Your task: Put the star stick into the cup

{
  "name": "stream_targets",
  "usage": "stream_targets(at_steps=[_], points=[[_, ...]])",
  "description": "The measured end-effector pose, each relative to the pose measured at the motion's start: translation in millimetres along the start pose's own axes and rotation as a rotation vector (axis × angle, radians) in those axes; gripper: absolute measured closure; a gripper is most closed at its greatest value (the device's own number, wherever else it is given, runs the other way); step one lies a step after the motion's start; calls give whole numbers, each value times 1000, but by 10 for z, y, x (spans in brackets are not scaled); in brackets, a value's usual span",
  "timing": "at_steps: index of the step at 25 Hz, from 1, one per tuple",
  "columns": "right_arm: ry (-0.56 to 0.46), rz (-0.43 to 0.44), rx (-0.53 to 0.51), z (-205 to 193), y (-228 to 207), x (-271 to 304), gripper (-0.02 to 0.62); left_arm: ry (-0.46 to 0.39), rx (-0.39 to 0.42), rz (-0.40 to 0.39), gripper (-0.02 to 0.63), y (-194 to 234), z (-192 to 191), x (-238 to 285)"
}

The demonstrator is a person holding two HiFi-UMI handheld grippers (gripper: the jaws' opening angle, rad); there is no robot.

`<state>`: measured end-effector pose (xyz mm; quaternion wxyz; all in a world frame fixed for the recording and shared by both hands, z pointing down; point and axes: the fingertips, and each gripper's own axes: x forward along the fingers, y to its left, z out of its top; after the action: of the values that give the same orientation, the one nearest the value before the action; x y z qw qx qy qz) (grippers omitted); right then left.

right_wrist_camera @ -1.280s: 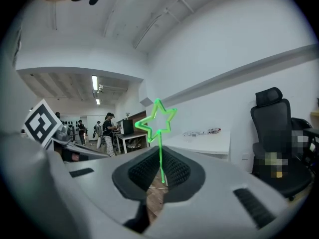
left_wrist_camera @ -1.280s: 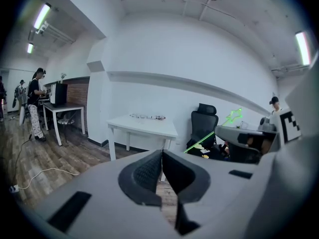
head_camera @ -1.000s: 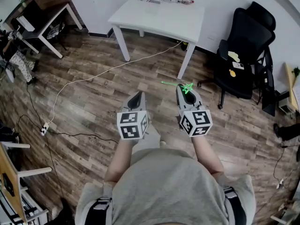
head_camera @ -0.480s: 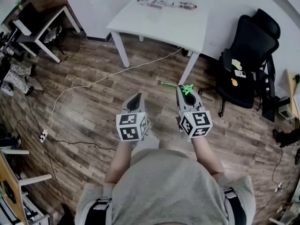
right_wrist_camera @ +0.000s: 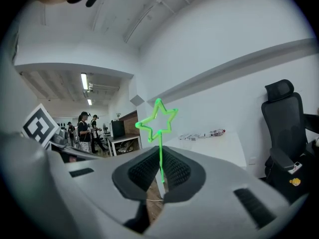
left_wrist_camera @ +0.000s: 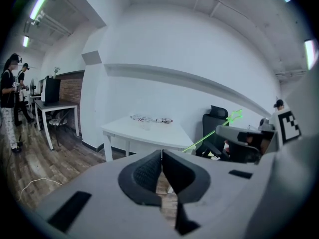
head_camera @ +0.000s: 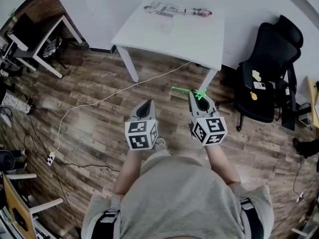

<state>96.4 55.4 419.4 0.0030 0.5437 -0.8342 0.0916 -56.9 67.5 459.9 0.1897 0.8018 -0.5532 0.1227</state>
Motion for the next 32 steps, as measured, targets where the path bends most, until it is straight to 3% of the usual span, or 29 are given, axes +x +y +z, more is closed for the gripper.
stream_targets(at_steps=[18, 32], points=[[-21, -82, 9, 189, -204, 1302, 583, 15, 23, -95, 597, 769, 566, 1042], [-15, -82, 9, 243, -449, 1914, 583, 35, -3, -83, 597, 1106, 680, 1586]])
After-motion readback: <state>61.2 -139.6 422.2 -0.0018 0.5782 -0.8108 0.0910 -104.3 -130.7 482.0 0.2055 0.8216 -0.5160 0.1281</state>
